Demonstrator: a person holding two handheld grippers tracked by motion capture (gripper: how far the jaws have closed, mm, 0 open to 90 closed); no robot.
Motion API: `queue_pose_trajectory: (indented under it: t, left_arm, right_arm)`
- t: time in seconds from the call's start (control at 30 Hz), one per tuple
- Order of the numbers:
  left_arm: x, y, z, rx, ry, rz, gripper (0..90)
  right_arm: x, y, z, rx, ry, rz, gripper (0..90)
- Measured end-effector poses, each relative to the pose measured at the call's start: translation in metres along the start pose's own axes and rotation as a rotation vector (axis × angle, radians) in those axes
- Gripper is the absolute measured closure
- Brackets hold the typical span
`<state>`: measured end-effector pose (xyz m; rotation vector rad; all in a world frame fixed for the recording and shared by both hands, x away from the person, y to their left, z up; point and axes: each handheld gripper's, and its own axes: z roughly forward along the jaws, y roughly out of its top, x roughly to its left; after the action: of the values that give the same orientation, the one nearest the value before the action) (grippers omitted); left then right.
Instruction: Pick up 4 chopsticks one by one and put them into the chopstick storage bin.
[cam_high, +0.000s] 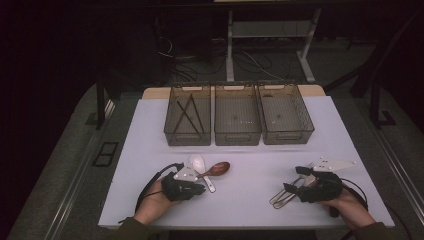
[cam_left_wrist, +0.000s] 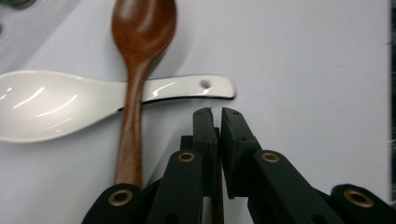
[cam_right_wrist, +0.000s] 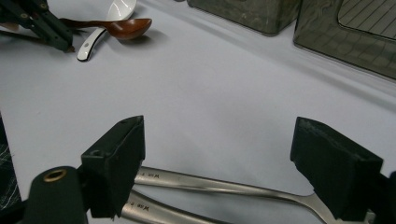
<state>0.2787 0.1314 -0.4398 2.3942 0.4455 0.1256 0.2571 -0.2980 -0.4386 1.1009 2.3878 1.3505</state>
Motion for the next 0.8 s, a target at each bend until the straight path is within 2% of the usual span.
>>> queue_pose_trajectory:
  t: [0.13,0.23,0.37,0.53,0.7,0.77,0.8]
  left_arm:
    - [0.003,-0.001,-0.001,0.002,0.014,-0.003,83.2]
    - [0.002,-0.002,-0.003,-0.015,0.024,-0.007,76.4]
    - [0.001,-0.007,-0.016,-0.064,0.037,-0.038,73.8]
    - [-0.003,-0.025,-0.037,-0.087,0.063,-0.086,73.9]
    - [-0.009,-0.043,-0.051,-0.058,0.088,-0.103,75.6]
    - [-0.011,-0.049,-0.052,-0.054,0.091,-0.122,76.2]
    - [-0.011,-0.051,-0.054,-0.041,0.096,-0.115,76.6]
  right_arm:
    - [0.000,0.000,0.000,-0.004,0.001,-0.002,17.4]
    - [0.000,0.000,0.000,-0.005,0.001,-0.002,17.4]
    - [0.000,0.000,-0.001,-0.004,0.002,0.001,17.4]
    - [0.000,0.000,-0.001,-0.007,0.002,0.000,17.4]
    - [0.000,0.000,-0.001,-0.005,0.001,-0.002,17.4]
    - [0.000,0.000,-0.001,-0.005,0.001,-0.001,17.4]
    - [0.000,0.000,-0.001,-0.005,0.000,-0.002,17.4]
